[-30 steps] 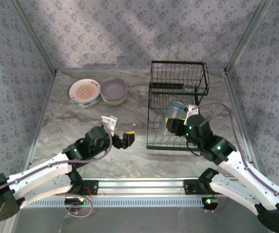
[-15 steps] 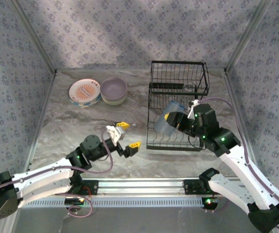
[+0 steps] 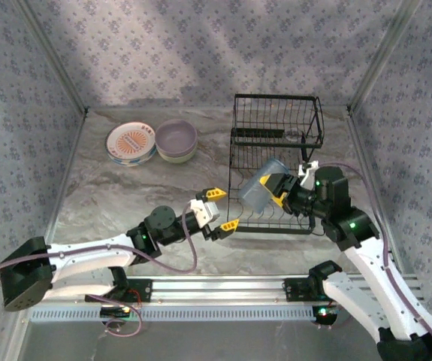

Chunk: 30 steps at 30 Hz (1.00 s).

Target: Unload the mixed dishes from the dish rack

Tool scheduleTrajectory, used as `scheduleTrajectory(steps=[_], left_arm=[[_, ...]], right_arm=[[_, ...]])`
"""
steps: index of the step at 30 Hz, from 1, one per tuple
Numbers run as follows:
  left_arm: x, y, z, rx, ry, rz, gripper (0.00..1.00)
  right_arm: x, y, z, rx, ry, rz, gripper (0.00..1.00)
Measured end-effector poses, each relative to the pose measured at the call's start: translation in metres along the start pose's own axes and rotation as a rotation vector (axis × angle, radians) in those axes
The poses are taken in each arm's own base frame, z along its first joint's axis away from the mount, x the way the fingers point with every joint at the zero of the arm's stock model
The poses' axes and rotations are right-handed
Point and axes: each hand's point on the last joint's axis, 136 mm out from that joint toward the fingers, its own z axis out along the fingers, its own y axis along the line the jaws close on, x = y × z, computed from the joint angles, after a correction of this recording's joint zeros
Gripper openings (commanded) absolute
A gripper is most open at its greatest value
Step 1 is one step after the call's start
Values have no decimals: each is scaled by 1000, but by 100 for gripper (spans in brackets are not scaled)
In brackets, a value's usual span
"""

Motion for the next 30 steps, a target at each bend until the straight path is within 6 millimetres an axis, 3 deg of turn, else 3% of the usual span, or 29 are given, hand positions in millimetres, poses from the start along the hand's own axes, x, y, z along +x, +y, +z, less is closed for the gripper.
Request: scheduleTrajectory(steps=[8,21,30], left_arm=[[-11,10,15,-54,-40,3,66],[-18,23,25,-120,-52,14,36],[-19,26,28,-134,-47,13,31]], right_arm=[[6,6,-4,-47,25,39,36],[9,8,-4,-81,42,73,36],[8,10,-3,-98,38,87,36]])
